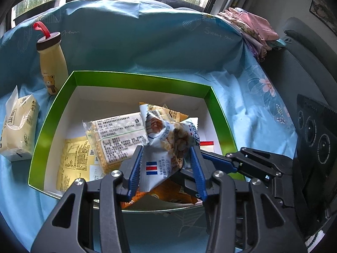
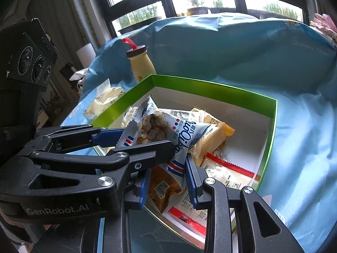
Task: Organize snacks
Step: 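Lower the small packet into the box and open the left gripper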
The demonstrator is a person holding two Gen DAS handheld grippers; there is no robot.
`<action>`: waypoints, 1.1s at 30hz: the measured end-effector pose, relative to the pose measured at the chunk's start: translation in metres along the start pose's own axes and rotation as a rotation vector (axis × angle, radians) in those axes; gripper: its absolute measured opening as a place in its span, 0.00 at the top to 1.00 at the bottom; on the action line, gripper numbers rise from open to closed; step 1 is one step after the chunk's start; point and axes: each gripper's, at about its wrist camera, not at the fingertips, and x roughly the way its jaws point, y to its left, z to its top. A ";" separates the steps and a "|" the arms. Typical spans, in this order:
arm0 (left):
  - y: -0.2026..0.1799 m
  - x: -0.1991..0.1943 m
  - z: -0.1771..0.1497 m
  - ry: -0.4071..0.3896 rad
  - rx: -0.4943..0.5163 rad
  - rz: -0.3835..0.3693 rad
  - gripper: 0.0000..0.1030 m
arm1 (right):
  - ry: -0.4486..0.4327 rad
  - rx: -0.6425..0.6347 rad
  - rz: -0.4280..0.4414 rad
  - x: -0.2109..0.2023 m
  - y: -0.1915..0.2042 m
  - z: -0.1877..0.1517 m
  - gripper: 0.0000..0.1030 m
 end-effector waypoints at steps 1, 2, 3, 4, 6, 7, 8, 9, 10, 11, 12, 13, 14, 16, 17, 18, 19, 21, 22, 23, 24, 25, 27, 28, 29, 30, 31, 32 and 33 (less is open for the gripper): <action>0.000 0.001 0.000 0.003 -0.002 0.001 0.57 | 0.005 0.003 0.000 0.001 0.000 0.001 0.68; 0.001 0.002 0.000 0.005 -0.002 0.003 0.56 | 0.009 0.005 -0.001 0.002 -0.001 0.001 0.68; 0.001 0.002 0.000 0.008 -0.003 0.003 0.56 | 0.015 0.007 -0.002 0.003 -0.001 0.001 0.68; 0.001 0.003 0.000 0.009 -0.004 0.002 0.56 | 0.018 0.008 -0.003 0.004 -0.001 0.001 0.68; 0.001 0.004 0.000 0.013 -0.004 0.002 0.55 | 0.022 0.009 -0.003 0.005 -0.002 0.001 0.68; 0.001 0.004 0.001 0.015 -0.004 0.002 0.55 | 0.024 0.011 -0.001 0.005 -0.003 0.000 0.68; 0.001 0.004 0.001 0.016 -0.003 0.002 0.55 | 0.026 0.013 0.000 0.005 -0.003 0.000 0.68; 0.002 0.005 0.000 0.017 -0.004 0.002 0.55 | 0.028 0.013 0.000 0.005 -0.003 0.000 0.68; 0.002 0.005 0.000 0.018 -0.003 0.003 0.55 | 0.030 0.013 -0.001 0.006 -0.004 0.001 0.68; 0.002 0.005 0.000 0.020 -0.003 0.005 0.55 | 0.032 0.013 -0.003 0.006 -0.003 0.001 0.68; 0.002 0.005 0.000 0.021 -0.003 0.006 0.55 | 0.035 0.013 -0.005 0.007 -0.003 0.001 0.68; 0.002 0.005 0.000 0.022 -0.003 0.007 0.55 | 0.037 0.014 -0.006 0.007 -0.003 0.001 0.68; 0.002 0.005 -0.001 0.023 -0.003 0.008 0.55 | 0.039 0.014 -0.007 0.008 -0.003 0.001 0.68; 0.001 0.006 -0.001 0.026 -0.006 0.007 0.55 | 0.044 0.017 -0.007 0.008 -0.004 0.001 0.68; 0.001 0.006 -0.001 0.027 -0.006 0.008 0.54 | 0.046 0.018 -0.008 0.008 -0.004 0.001 0.68; 0.001 0.006 -0.001 0.028 -0.005 0.009 0.54 | 0.048 0.019 -0.009 0.008 -0.004 0.001 0.68; 0.000 0.006 -0.002 0.028 -0.002 0.014 0.53 | 0.049 0.019 -0.010 0.008 -0.004 0.001 0.68; -0.001 0.007 -0.002 0.031 0.001 0.022 0.52 | 0.054 0.018 -0.013 0.009 -0.003 0.000 0.68; -0.001 0.008 -0.002 0.034 0.002 0.028 0.51 | 0.056 0.019 -0.013 0.009 -0.003 0.000 0.67; -0.001 0.009 -0.002 0.034 0.001 0.032 0.48 | 0.061 0.022 -0.015 0.010 -0.004 0.000 0.67; 0.000 0.009 -0.002 0.035 -0.003 0.035 0.46 | 0.062 0.022 -0.018 0.011 -0.004 0.000 0.67; 0.002 0.010 -0.002 0.036 -0.011 0.034 0.45 | 0.062 0.022 -0.018 0.012 -0.003 0.000 0.67; 0.003 0.010 -0.002 0.039 -0.019 0.034 0.43 | 0.062 0.025 -0.017 0.012 -0.004 0.000 0.67; 0.004 0.010 -0.002 0.039 -0.020 0.036 0.43 | 0.063 0.025 -0.016 0.012 -0.004 0.000 0.67; 0.004 0.010 -0.002 0.039 -0.019 0.038 0.42 | 0.064 0.024 -0.017 0.012 -0.004 0.000 0.67; 0.004 0.010 -0.002 0.039 -0.019 0.040 0.41 | 0.064 0.024 -0.017 0.012 -0.003 0.000 0.67; 0.004 0.010 -0.002 0.040 -0.020 0.044 0.41 | 0.065 0.024 -0.018 0.012 -0.003 0.001 0.67; 0.004 0.010 -0.003 0.040 -0.020 0.046 0.39 | 0.066 0.025 -0.018 0.011 -0.003 0.000 0.67; 0.004 0.009 -0.003 0.041 -0.019 0.056 0.35 | 0.068 0.026 -0.021 0.011 -0.003 0.000 0.67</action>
